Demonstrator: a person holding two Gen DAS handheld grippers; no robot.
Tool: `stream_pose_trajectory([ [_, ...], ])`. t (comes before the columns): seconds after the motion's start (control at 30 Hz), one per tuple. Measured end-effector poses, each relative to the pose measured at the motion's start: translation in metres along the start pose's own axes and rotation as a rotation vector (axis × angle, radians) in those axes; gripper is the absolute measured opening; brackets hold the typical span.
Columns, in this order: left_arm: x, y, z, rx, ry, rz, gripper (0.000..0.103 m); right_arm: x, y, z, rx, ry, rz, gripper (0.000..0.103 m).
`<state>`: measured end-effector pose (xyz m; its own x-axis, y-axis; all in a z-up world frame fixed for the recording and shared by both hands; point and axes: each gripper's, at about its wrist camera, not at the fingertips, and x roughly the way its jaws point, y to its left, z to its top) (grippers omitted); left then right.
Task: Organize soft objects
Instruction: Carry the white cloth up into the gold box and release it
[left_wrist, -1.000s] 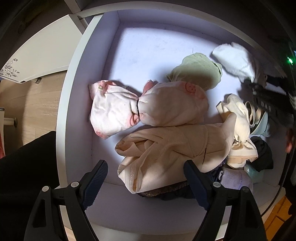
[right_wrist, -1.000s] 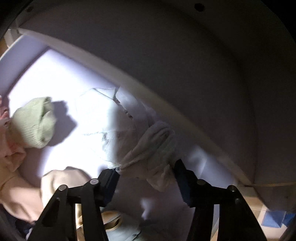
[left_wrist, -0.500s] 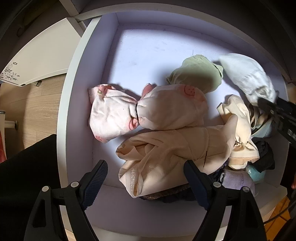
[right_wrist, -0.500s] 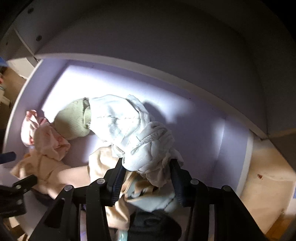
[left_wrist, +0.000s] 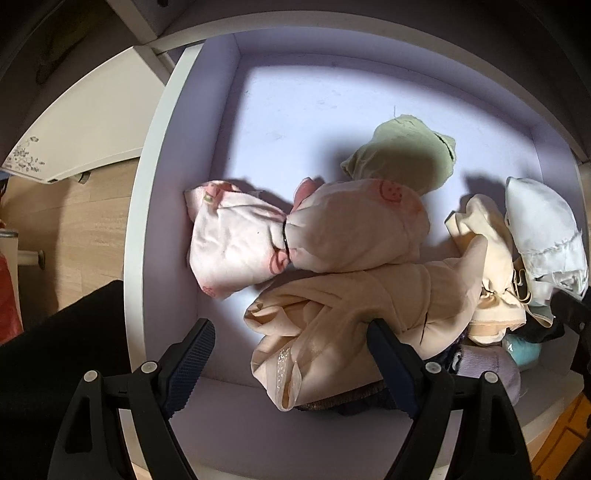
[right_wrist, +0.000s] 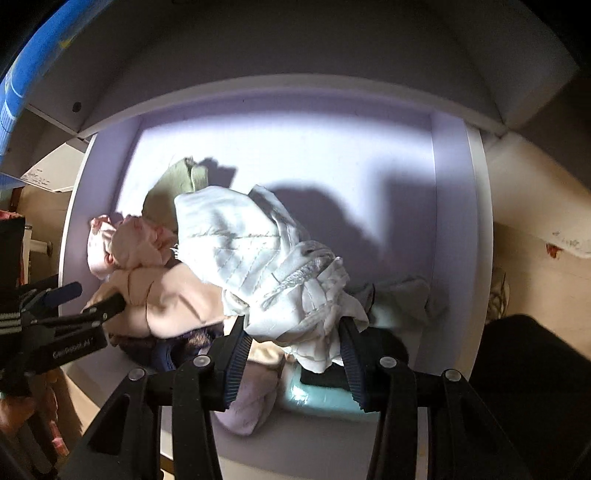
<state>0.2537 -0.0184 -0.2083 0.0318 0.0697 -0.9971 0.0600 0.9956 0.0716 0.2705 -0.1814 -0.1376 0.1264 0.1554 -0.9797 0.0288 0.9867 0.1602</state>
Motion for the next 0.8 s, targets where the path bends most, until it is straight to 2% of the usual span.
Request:
stream_pose_trajectory([
  [0.07,0.0,-0.003,0.003,0.001,0.002,0.0,0.086,-0.007,-0.002,0.0,0.008,-0.01,0.01,0.047],
  [0.1,0.001,-0.004,0.003,-0.002,0.005,-0.002,0.086,-0.026,-0.003,-0.004,0.015,-0.016,0.02,0.047],
  [0.23,0.005,-0.006,0.002,0.006,0.015,-0.001,0.086,-0.023,-0.004,-0.004,0.056,-0.04,0.072,0.047],
  [0.43,0.007,-0.017,-0.002,0.042,0.016,-0.002,0.086,-0.044,0.0,-0.013,0.079,-0.089,0.164,0.047],
  [0.57,0.008,-0.025,-0.006,0.061,0.017,-0.001,0.086,-0.079,0.004,-0.021,0.056,-0.14,0.225,0.047],
  [0.8,0.008,-0.028,-0.008,0.071,0.013,0.008,0.086,-0.18,0.018,-0.023,-0.062,-0.294,0.293,0.047],
])
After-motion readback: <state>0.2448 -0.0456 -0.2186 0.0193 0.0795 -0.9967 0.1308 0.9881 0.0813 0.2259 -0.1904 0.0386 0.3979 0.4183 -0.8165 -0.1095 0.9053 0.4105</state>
